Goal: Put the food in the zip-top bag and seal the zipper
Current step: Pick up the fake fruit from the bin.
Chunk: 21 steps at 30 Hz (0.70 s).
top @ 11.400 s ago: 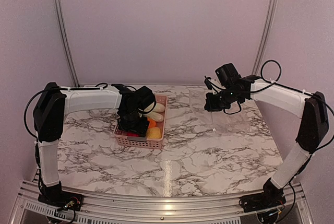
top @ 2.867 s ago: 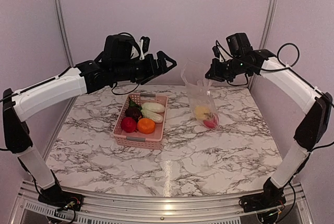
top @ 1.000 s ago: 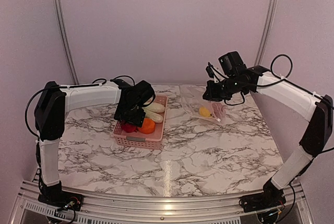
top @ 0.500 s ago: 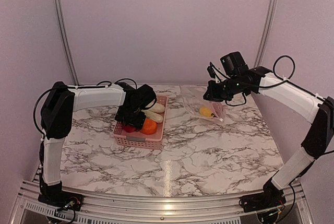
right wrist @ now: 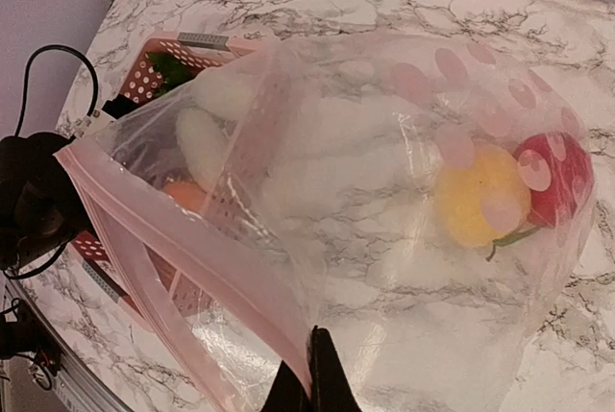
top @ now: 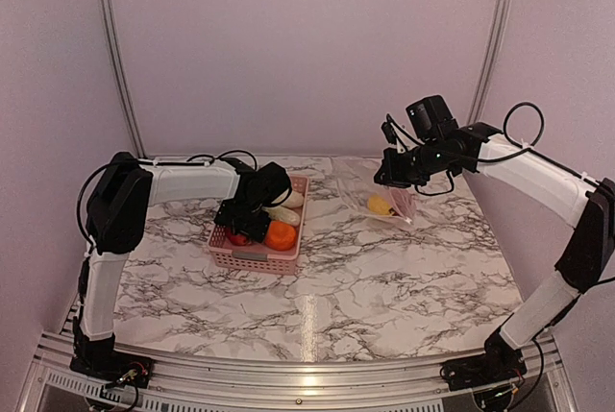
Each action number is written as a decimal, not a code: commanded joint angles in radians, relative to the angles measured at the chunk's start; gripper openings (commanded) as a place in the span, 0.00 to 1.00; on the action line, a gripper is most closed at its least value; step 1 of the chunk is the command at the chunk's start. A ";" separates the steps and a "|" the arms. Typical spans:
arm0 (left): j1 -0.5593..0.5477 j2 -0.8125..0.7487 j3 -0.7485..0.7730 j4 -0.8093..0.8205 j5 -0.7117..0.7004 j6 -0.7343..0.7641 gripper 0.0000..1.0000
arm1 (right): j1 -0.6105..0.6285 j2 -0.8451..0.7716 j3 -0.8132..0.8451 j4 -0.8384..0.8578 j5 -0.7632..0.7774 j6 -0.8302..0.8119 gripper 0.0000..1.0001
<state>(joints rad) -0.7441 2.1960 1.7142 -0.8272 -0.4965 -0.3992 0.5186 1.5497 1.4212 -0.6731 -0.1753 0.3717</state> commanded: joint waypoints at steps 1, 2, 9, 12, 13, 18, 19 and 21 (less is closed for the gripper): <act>0.006 0.016 0.018 0.002 -0.004 0.017 0.75 | 0.005 -0.014 0.000 0.013 -0.013 0.018 0.00; 0.005 0.016 0.023 0.001 -0.001 0.019 0.73 | 0.006 -0.013 0.000 0.013 -0.013 0.020 0.00; 0.005 -0.052 0.049 -0.008 0.023 0.005 0.67 | 0.006 -0.006 0.010 0.017 -0.013 0.023 0.00; 0.005 -0.101 0.059 -0.014 0.036 -0.005 0.66 | 0.006 -0.003 0.017 0.012 -0.012 0.023 0.00; 0.005 -0.117 0.064 -0.020 0.041 -0.008 0.65 | 0.006 -0.002 0.021 0.009 -0.011 0.021 0.00; 0.003 -0.200 0.119 -0.043 0.079 -0.038 0.64 | 0.005 0.010 0.037 -0.003 -0.007 0.009 0.00; 0.003 -0.218 0.129 -0.040 0.105 -0.046 0.64 | 0.006 0.013 0.041 -0.003 -0.008 0.007 0.00; 0.000 -0.255 0.143 -0.016 0.168 -0.048 0.63 | 0.006 0.022 0.050 -0.006 -0.010 0.004 0.00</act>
<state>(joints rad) -0.7429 2.0418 1.8084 -0.8406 -0.4244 -0.4210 0.5190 1.5520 1.4227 -0.6724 -0.1814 0.3813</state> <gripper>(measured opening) 0.736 0.003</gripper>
